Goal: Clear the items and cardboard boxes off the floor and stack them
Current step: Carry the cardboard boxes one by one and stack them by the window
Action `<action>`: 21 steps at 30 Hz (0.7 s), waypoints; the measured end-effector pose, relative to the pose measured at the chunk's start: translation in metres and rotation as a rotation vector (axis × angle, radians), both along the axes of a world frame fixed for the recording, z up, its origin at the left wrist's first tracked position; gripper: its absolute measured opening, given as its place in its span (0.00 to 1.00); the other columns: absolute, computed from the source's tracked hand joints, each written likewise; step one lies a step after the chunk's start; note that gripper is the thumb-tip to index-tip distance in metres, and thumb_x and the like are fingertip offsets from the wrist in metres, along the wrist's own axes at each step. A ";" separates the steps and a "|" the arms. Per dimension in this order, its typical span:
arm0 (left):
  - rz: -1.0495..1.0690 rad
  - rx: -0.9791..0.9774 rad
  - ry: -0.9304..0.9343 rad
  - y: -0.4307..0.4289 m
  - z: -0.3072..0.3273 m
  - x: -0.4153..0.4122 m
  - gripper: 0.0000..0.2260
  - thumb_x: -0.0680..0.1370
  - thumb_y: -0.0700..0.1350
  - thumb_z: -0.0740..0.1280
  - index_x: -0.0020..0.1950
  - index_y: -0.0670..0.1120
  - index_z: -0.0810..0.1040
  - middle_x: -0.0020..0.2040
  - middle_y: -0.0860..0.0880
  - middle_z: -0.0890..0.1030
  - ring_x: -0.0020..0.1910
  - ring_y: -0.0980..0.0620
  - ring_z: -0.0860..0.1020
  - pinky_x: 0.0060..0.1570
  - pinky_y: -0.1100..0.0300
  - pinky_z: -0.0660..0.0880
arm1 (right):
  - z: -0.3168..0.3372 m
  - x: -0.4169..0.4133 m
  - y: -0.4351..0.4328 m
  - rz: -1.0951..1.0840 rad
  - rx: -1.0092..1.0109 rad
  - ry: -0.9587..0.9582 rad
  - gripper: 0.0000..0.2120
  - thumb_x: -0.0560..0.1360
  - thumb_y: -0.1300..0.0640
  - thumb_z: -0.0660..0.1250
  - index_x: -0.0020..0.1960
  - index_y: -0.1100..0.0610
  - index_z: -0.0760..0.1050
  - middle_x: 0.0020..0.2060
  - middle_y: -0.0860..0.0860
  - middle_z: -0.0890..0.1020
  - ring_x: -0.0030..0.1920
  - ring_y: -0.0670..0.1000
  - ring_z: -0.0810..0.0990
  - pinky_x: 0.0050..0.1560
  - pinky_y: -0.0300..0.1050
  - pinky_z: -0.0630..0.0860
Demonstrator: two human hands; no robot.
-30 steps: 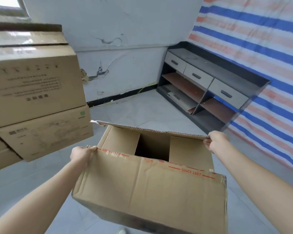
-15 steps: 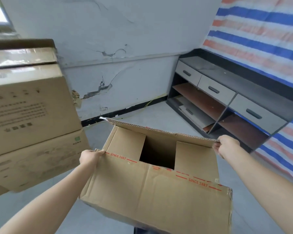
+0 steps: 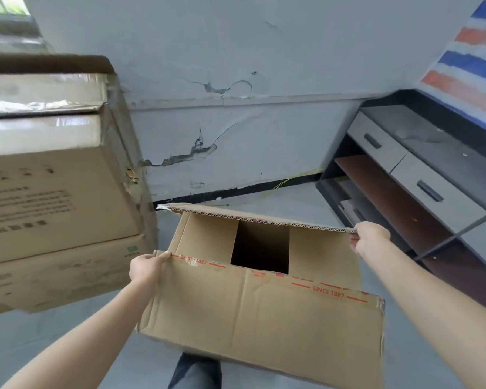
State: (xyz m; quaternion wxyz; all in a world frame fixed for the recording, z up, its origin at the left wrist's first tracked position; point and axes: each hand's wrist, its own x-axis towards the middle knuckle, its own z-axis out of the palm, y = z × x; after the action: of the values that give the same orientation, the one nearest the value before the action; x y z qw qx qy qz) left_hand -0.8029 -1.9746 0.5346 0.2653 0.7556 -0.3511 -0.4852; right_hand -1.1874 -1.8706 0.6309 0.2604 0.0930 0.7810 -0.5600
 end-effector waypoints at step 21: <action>0.163 0.136 0.094 -0.275 -0.044 -0.061 0.18 0.75 0.45 0.70 0.59 0.34 0.76 0.57 0.36 0.78 0.58 0.37 0.74 0.58 0.51 0.69 | -0.048 -0.052 -0.316 0.044 0.084 0.066 0.24 0.76 0.72 0.53 0.71 0.60 0.64 0.63 0.62 0.73 0.46 0.59 0.78 0.38 0.46 0.78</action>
State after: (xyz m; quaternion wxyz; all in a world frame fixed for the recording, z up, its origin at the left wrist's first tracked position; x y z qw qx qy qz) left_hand -0.8635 -2.2500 0.4902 0.2681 0.7744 -0.2420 -0.5195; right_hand -1.2393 -2.1864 0.5828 0.2427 0.0684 0.8138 -0.5236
